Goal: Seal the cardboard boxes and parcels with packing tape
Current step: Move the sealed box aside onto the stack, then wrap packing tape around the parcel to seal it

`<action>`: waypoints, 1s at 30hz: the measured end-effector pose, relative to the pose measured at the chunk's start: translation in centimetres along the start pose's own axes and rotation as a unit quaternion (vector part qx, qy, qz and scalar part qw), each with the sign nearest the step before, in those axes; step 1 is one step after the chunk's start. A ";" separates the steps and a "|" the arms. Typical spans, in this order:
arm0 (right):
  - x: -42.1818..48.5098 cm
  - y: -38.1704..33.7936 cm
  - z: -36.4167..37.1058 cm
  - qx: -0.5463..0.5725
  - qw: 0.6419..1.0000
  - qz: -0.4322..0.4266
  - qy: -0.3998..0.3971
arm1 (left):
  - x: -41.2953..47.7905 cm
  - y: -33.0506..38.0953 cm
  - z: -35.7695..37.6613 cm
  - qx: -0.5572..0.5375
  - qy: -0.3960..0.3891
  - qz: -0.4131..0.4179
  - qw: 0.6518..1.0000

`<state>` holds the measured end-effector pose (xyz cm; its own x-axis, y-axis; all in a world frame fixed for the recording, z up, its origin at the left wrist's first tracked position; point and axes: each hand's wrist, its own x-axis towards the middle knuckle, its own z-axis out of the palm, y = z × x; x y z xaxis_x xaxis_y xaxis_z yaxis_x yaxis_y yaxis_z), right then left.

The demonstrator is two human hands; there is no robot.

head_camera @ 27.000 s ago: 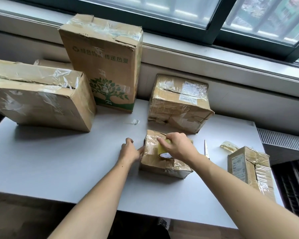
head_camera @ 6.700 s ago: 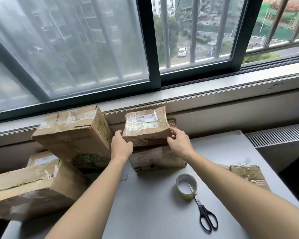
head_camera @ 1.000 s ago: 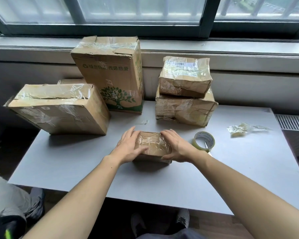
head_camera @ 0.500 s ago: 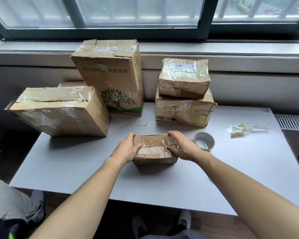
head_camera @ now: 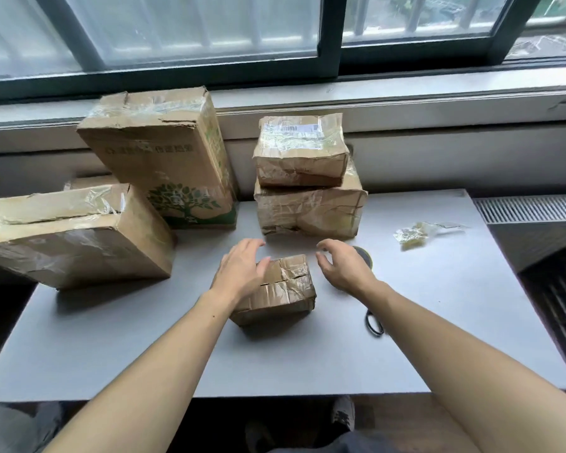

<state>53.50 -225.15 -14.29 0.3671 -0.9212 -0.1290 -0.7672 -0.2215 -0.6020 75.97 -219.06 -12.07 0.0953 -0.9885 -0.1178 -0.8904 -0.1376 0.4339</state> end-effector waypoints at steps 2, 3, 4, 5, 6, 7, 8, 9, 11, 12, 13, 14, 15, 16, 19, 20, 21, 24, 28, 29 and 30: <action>0.0 1.1 -0.4 0.004 1.000 0.020 0.009 | 0.8 1.7 0.7 -0.008 -0.013 0.027 1.000; 0.1 1.7 -0.5 0.012 0.999 0.031 0.012 | 1.2 2.4 1.1 -0.010 -0.021 0.035 0.999; 0.1 2.5 -0.7 0.021 0.999 0.041 0.017 | 1.5 3.2 1.5 -0.010 -0.028 0.042 0.999; 0.1 3.3 -1.0 0.030 0.998 0.049 0.023 | 1.8 3.8 1.8 -0.007 -0.036 0.048 0.998; 0.0 4.0 -1.2 0.038 0.997 0.058 0.026 | 2.1 4.5 2.2 -0.003 -0.044 0.053 0.998; 0.1 4.7 -1.5 0.044 0.996 0.067 0.023 | 2.3 5.0 2.5 0.001 -0.052 0.056 0.997; 0.1 5.5 -1.6 0.045 0.996 0.079 0.014 | 2.5 5.5 2.8 0.006 -0.059 0.056 0.997; 0.3 6.2 -1.7 0.039 0.996 0.085 0.004 | 2.6 6.0 3.1 0.010 -0.064 0.054 0.996; 0.7 7.6 -1.3 0.015 0.996 0.080 -0.035 | 2.8 6.6 3.6 0.014 -0.069 0.047 0.996; 0.9 8.1 -0.9 -0.006 0.996 0.068 -0.065 | 2.9 6.8 3.8 0.015 -0.070 0.043 0.997; 1.2 8.5 -0.4 -0.029 0.994 0.054 -0.092 | 2.9 6.9 4.0 0.017 -0.071 0.039 0.997; 1.3 8.7 0.1 -0.055 0.991 0.046 -0.117 | 2.9 7.0 4.1 0.019 -0.073 0.036 0.996; 1.3 8.8 0.6 -0.086 0.986 0.034 -0.138 | 2.9 7.0 4.1 0.022 -0.077 0.032 0.996; 1.2 8.8 1.0 -0.111 0.982 0.024 -0.153 | 2.8 7.1 4.2 0.025 -0.077 0.028 0.996; 1.2 8.6 1.6 -0.107 0.987 0.001 -0.117 | 2.7 7.3 3.9 0.028 -0.077 0.015 0.997; 1.3 8.4 1.4 -0.068 0.993 0.006 -0.095 | 2.7 7.4 3.7 0.028 -0.076 0.012 0.997; 1.4 8.2 1.2 -0.015 0.997 0.009 -0.078 | 2.7 7.5 3.5 0.025 -0.075 0.008 0.997; 1.9 6.7 -0.7 0.140 0.988 0.002 -0.061 | 3.3 8.5 2.7 0.002 -0.062 0.003 0.998; 2.1 4.1 -3.3 0.257 0.965 -0.037 -0.037 | 4.5 10.3 1.2 -0.051 -0.057 -0.011 0.997; 1.9 3.8 -3.4 0.275 0.960 -0.041 -0.036 | 4.8 10.4 1.3 -0.058 -0.067 -0.017 0.996; 1.7 3.0 -4.2 0.283 0.957 -0.055 -0.033 | 5.1 10.7 0.4 -0.069 -0.064 -0.019 0.995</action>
<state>49.67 -228.74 -13.03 0.4758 -0.8759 -0.0796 -0.3216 -0.0891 -0.9427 66.72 -225.51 -8.39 0.0619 -0.9674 -0.2456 -0.8174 -0.1904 0.5437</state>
